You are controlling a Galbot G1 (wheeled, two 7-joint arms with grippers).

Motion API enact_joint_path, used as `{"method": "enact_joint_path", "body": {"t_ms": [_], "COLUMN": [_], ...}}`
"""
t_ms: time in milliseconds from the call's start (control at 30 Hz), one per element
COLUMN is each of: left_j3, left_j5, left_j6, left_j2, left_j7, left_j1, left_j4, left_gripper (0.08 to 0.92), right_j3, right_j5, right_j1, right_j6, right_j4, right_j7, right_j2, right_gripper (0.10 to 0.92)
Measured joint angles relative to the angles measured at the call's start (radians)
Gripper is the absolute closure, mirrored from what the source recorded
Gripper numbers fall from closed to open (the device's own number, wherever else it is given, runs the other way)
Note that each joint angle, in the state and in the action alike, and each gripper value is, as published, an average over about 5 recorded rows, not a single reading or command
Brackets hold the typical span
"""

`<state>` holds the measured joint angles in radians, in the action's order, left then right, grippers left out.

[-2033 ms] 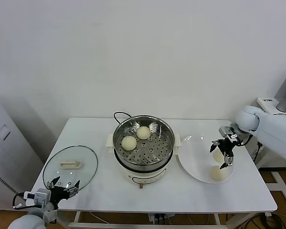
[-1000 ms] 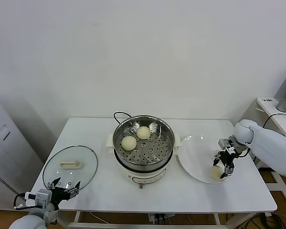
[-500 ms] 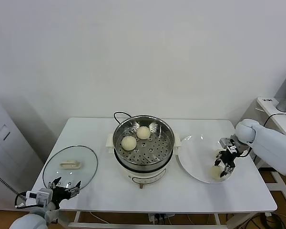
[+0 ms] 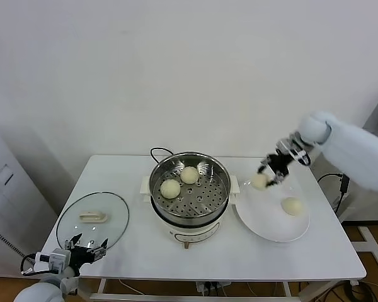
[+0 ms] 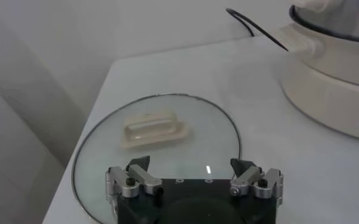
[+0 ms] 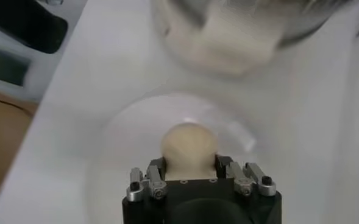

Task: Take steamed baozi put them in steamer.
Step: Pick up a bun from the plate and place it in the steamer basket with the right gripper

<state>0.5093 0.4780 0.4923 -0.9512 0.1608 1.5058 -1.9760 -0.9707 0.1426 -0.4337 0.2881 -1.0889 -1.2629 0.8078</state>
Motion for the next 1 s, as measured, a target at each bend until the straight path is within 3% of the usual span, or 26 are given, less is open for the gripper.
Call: {"method": "enact_joint_path", "body": {"t_ms": [433, 1000], "left_j3": [-0.002, -0.001], "left_j5": [-0.001, -0.002], "left_j6": [-0.008, -0.01], "left_j2": [0.0, -0.005], "left_j7": [0.0, 0.0], "left_j1": [0.0, -0.004], "left_j4": [0.001, 0.004], "left_gripper": [0.177, 0.177], "right_j3": [-0.023, -0.051], "right_j5": [-0.005, -0.169], "right_j1": [-0.077, -0.008], "right_j6": [0.268, 0.511], "right_j4": [-0.09, -0.182], "right_j7": [0.01, 0.009], "right_j2": [0.134, 0.296], "right_gripper": [0.516, 0.511]}}
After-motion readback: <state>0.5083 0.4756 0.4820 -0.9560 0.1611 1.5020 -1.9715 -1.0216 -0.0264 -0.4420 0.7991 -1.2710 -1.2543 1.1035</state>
